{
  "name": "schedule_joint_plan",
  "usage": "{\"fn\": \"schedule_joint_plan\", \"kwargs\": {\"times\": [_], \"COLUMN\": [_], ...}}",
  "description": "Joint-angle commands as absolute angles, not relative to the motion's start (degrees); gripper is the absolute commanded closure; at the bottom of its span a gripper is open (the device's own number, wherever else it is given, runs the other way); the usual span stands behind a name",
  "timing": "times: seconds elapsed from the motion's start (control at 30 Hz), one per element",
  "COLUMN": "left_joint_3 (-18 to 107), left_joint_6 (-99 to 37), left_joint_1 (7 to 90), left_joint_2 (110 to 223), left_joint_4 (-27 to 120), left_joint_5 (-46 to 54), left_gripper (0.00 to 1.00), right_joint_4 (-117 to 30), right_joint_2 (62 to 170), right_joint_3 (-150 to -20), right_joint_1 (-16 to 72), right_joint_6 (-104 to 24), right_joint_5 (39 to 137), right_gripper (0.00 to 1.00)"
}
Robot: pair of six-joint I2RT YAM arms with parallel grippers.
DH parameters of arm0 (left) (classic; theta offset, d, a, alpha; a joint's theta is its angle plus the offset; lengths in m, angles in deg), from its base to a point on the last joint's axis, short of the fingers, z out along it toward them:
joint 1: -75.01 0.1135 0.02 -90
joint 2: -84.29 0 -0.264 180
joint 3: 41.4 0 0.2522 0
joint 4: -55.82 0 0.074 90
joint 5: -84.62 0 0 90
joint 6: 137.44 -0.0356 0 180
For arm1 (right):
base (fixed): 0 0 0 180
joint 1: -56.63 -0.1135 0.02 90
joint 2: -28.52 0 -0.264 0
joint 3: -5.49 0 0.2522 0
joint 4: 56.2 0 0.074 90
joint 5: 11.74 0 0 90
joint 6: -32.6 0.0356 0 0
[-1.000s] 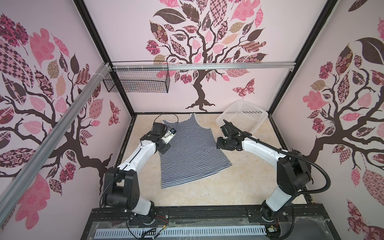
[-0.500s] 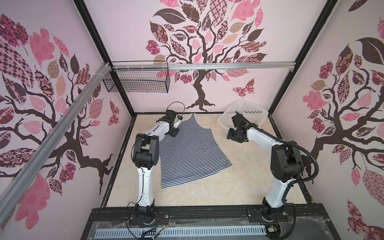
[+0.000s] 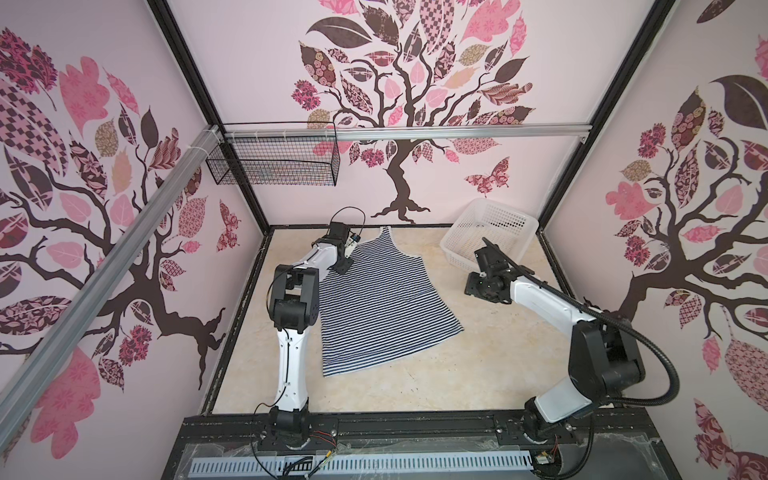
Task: Fold and stack the tank tops
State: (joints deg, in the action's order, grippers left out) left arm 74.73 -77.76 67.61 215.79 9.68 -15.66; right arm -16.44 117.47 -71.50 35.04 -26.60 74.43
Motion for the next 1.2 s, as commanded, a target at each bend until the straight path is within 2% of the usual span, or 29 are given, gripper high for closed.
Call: {"fn": "schedule_joint_plan", "kwargs": {"times": [0.0,0.17,0.33,0.63,0.83,1.0,1.17], "left_joint_3": [72.4,71.7,68.7,54.4,45.4,39.5,34.1], "left_joint_6": [-78.0,-76.7,-74.3,-72.5,-73.5,-73.8,-76.8], "left_joint_1": [68.5,68.5,68.8,69.5,70.8,71.4,71.3], "left_joint_2": [215.4,214.7,213.1,205.0,199.6,193.5,184.5], "left_joint_4": [6.4,1.2,-0.5,4.1,6.4,4.9,-0.6], "left_joint_5": [-16.5,-18.2,-19.8,-21.5,-22.4,-19.1,-8.7], "left_gripper": [0.65,0.65,0.66,0.66,0.66,0.65,0.64], "right_joint_4": [-19.0,-21.2,-23.9,-22.4,-19.8,-17.0,-11.7], "right_joint_2": [117.4,122.3,127.2,134.1,137.5,141.4,148.3], "right_joint_3": [-69.9,-67.7,-65.7,-67.0,-71.0,-78.9,-91.2], "right_joint_1": [29.4,22.5,20.5,21.6,27.1,29.7,30.9], "right_joint_6": [-23.1,-21.5,-21.3,-23.2,-25.8,-29.8,-31.9], "right_joint_5": [83.5,84.8,87.3,78.9,78.4,79.1,76.3], "right_gripper": [0.41,0.42,0.42,0.42,0.42,0.42,0.41]}}
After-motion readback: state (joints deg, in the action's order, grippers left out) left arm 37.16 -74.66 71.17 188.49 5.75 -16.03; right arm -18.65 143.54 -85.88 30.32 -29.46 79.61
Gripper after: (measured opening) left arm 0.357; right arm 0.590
